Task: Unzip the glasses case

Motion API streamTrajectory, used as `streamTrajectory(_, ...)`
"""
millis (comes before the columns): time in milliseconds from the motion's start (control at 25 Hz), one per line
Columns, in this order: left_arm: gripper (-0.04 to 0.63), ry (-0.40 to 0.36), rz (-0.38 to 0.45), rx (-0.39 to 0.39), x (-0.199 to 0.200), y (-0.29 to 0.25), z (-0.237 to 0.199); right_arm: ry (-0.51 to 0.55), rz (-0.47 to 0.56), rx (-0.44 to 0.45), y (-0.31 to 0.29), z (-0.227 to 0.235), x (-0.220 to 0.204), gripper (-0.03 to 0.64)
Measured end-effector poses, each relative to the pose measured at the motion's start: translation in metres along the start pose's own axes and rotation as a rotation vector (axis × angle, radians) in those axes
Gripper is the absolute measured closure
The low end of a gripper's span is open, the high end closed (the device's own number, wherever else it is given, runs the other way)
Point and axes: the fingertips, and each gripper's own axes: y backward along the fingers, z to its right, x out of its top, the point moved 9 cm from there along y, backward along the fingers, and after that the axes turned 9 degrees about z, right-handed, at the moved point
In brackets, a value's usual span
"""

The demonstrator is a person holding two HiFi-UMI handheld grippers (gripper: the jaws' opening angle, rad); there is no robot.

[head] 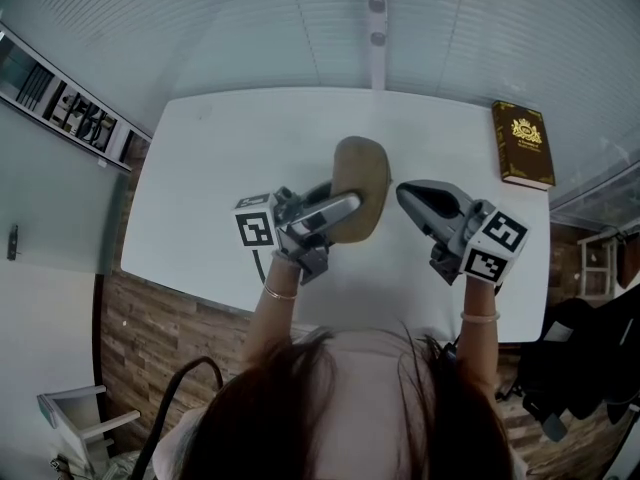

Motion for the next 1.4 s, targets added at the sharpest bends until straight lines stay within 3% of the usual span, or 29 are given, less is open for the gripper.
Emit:
streamTrajectory(760,0.302,0.061,0.092,0.07,-0.002,0.007,-0.002,-0.039,-0.018,-0.009,0.0,-0.007,-0.015,0.614)
streamTrajectory(960,0.302,0.152,0.153,0.055,-0.005,0.007,0.001,-0.037,-0.038,-0.001,0.0,-0.014,-0.02,0.614)
streamTrajectory(1400,0.302,0.148,0.185,0.074,-0.007,0.008,0.007,-0.037,-0.046,-0.013,0.005,-0.026,-0.024,0.614)
